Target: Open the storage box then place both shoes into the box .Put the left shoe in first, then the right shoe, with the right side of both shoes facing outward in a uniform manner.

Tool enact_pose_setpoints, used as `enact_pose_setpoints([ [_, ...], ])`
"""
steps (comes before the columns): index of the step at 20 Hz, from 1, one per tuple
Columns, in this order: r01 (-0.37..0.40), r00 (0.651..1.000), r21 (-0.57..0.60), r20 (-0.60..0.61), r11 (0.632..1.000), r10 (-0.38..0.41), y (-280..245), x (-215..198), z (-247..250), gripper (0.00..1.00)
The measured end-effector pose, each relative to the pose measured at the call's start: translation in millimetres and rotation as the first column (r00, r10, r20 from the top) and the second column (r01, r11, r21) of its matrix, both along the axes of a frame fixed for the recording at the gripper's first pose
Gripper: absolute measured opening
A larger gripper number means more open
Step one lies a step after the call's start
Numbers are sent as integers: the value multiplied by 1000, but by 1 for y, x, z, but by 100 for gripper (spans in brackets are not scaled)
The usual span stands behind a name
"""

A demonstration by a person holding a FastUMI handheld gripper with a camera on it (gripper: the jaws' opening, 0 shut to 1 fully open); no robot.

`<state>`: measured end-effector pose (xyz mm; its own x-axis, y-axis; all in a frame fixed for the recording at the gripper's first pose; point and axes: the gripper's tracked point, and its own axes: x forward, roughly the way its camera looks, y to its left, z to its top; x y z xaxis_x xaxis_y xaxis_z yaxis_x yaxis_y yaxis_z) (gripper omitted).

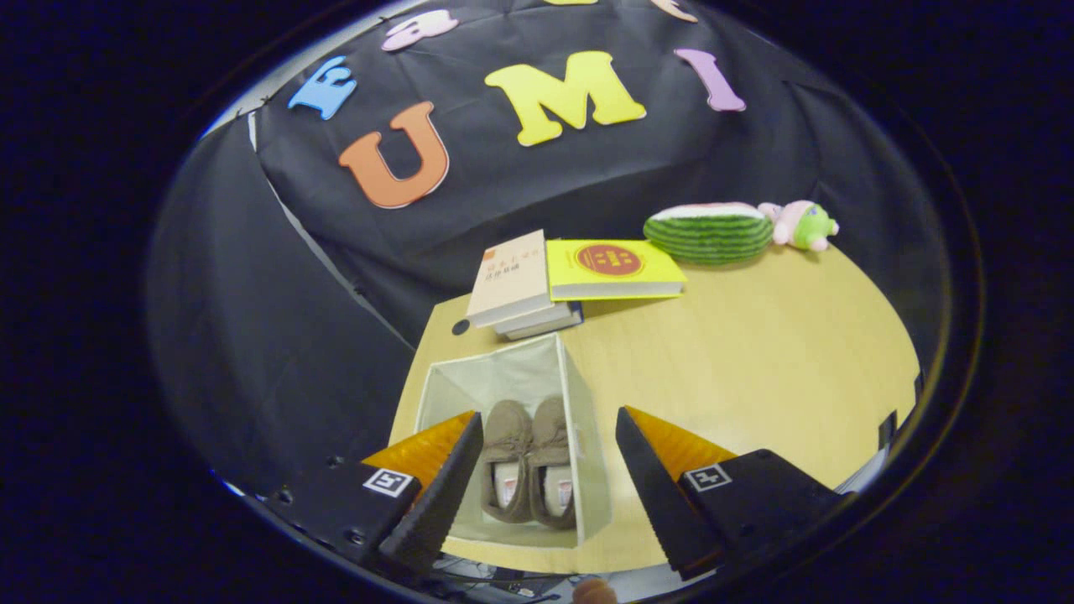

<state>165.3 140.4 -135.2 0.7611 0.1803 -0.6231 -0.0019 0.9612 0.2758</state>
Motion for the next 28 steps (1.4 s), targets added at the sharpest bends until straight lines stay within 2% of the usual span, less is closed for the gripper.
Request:
enact_pose_setpoints([
  [2, -6, 998, -40, 67, 999, 8, -10, -2, 16, 100],
  [4, 22, 992, -70, 128, 997, -13, -28, -7, 33, 100],
  [8, 65, 960, -105, 277, 992, -34, -56, -19, 81, 100],
  [10, 85, 928, -112, 370, 990, -37, -69, -30, 110, 100],
  [14, 166, 839, -175, 542, 971, -46, -93, -61, 152, 100],
  [18, 166, 800, -256, 599, 952, 22, -90, -89, 158, 100],
  [20, 198, 799, -285, 602, 938, 14, -94, -102, 153, 100],
  [24, 261, 763, -279, 647, 924, -21, -100, -123, 157, 100],
  [28, 248, 772, -273, 635, 930, -20, -102, -142, 151, 100],
])
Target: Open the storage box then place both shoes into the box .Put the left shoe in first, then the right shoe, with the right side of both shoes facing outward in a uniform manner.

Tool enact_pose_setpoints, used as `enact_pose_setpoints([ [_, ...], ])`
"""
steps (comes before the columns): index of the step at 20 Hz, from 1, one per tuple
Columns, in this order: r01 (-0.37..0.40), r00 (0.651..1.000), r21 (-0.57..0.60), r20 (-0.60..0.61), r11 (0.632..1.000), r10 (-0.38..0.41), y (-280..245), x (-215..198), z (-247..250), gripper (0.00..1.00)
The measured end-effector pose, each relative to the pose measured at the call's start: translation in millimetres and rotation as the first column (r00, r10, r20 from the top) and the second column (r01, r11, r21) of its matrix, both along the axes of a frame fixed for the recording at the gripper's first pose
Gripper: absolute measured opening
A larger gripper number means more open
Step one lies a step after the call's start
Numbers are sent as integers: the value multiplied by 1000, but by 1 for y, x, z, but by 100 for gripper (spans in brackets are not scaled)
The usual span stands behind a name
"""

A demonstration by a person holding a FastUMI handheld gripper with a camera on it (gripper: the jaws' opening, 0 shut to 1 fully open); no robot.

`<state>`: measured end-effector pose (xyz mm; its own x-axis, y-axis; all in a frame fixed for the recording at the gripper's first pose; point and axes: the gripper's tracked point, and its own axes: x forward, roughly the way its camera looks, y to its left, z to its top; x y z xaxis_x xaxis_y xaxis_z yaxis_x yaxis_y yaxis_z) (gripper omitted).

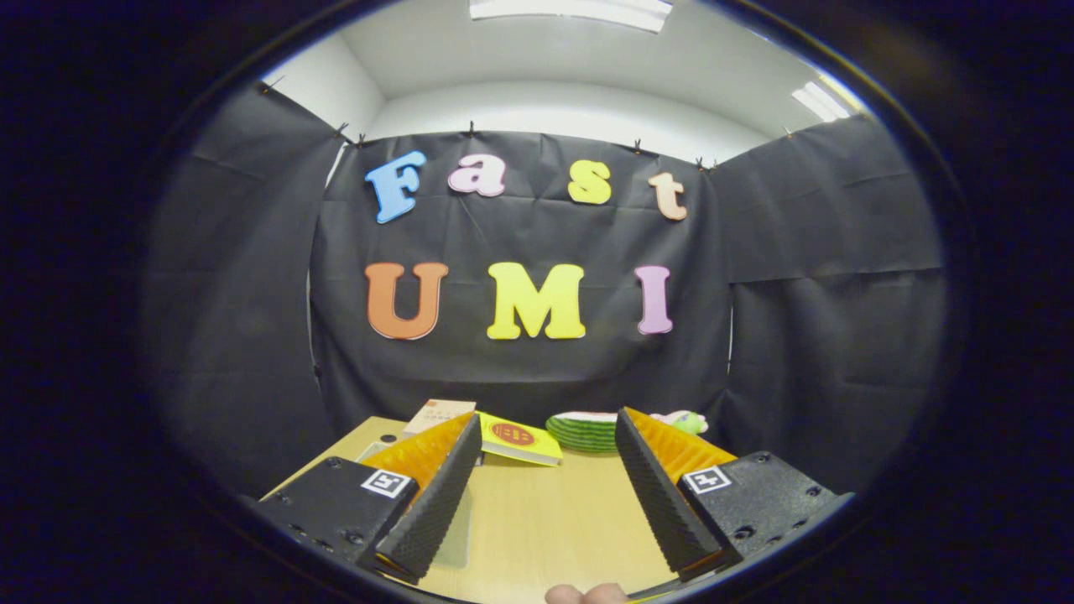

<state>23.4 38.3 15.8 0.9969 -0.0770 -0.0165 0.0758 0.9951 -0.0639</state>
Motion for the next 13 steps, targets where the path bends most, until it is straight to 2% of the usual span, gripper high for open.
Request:
enact_pose_setpoints([
  [3, -30, 999, 42, -22, 999, 31, -2, -8, -1, 100],
  [7, 4, 1000, 20, 0, 1000, -4, -18, -17, 6, 100],
  [13, -23, 1000, 18, 5, 1000, 23, -18, -29, 5, 100],
])
